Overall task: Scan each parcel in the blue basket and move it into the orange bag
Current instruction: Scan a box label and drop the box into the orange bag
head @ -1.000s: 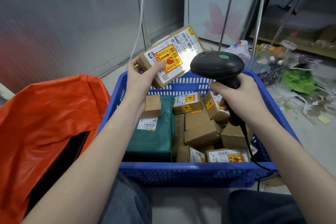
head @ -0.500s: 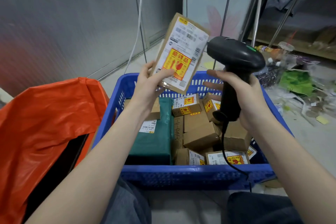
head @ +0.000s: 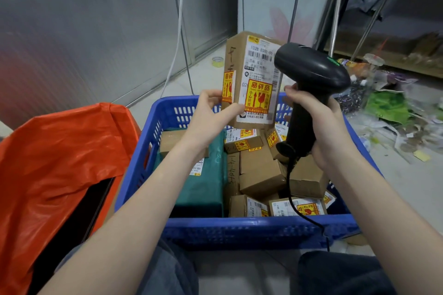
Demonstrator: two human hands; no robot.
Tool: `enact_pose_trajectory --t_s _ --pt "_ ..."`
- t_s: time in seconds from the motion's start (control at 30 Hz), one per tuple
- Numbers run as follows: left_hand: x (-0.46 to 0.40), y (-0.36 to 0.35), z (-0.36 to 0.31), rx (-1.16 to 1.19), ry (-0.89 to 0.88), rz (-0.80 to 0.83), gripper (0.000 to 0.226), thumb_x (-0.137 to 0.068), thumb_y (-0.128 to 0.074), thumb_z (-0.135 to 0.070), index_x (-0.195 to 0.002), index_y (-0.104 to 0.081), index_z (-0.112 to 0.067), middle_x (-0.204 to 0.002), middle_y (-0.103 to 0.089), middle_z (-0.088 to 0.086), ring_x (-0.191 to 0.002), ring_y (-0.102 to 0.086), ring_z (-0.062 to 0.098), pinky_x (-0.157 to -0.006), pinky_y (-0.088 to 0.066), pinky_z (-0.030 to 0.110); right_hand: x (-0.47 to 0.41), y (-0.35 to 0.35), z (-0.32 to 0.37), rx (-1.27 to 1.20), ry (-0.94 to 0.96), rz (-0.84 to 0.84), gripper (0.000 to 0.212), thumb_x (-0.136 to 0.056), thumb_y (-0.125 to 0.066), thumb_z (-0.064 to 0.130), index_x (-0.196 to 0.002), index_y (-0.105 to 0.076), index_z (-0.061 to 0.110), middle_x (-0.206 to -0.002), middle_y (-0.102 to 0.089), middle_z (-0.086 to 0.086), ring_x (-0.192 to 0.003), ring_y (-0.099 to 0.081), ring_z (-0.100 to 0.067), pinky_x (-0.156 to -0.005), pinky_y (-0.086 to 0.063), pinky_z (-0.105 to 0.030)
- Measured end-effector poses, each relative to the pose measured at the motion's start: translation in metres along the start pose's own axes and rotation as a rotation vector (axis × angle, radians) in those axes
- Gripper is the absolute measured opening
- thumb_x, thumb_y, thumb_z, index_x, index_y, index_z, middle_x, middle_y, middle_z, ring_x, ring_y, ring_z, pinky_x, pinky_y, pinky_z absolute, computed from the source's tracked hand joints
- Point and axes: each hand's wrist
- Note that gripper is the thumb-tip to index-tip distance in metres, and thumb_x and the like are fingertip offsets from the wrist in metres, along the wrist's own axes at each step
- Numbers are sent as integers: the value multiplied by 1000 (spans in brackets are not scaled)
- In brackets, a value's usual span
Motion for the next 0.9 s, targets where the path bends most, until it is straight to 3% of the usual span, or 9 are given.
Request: enact_pose_trajectory --t_s 0.13,0.2,0.27,0.37,0.47,0.6,0.73,0.9 --pt "1 0 1 -32 36 158 76 -67 -69 -34 -132 -31 -30 -124 -60 1 -111 -62 18 -98 -49 40 -1 0 1 19 -12 37 15 -82 -69 27 -96 -62 27 -105 -72 7 -105 -64 -13 -101 -42 -45" --pt "0 0 2 -9 54 158 71 -77 -70 -36 -135 -31 -28 -122 -62 1 -109 -63 17 -99 -49 41 -1 1 1 36 -2 52 17 -82 -69 28 -97 -62 27 -107 -72 6 -107 -64 -14 -102 -41 -46" --pt "-1 0 1 -6 57 78 57 -85 -67 -41 -131 -38 -26 -119 -64 0 -106 -64 15 -98 -50 41 -1 1 0 36 8 75 17 -82 -69 26 -98 -62 28 -105 -71 8 -106 -63 -10 -95 -45 -37" --pt "1 -1 1 -89 18 -40 52 -81 -66 -50 -124 -44 -29 -118 -64 -3 -106 -63 13 -91 -52 33 1 -3 -2 106 56 127 18 -84 -67 22 -100 -62 27 -88 -70 20 -83 -64 10 -71 -46 -14" --pt "4 -1 0 -132 -53 -117 46 -80 -69 -47 -115 -45 -30 -113 -61 -8 -101 -62 8 -80 -52 23 2 -5 -4 228 87 137 11 -85 -67 22 -94 -62 27 -70 -66 24 -69 -60 15 -69 -41 -17" --pt "5 -1 -4 -188 -100 -173 42 -81 -69 -44 -112 -44 -29 -94 -51 -24 -91 -55 -1 -68 -44 12 2 -5 -6 293 67 151 7 -86 -65 23 -91 -62 19 -75 -63 4 -73 -61 -9 -70 -47 -27" --pt "6 -1 -4 -199 -102 -195 44 -82 -69 -45 -113 -42 -29 -99 -52 -20 -93 -53 -1 -62 -39 7 1 -5 -5 308 55 167 6 -87 -64 19 -92 -63 15 -78 -64 -1 -69 -63 -11 -60 -50 -24" --pt "4 0 -2 -212 -103 -207 45 -81 -69 -45 -114 -44 -26 -103 -57 -16 -86 -59 -1 -57 -45 7 0 -3 -2 239 11 203 7 -88 -63 15 -83 -60 10 -65 -63 0 -54 -65 -16 -51 -51 -20"
Point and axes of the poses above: each hand's wrist, its own x-axis away from the middle knuckle, its own y-axis out of the back of the hand, z = x × y
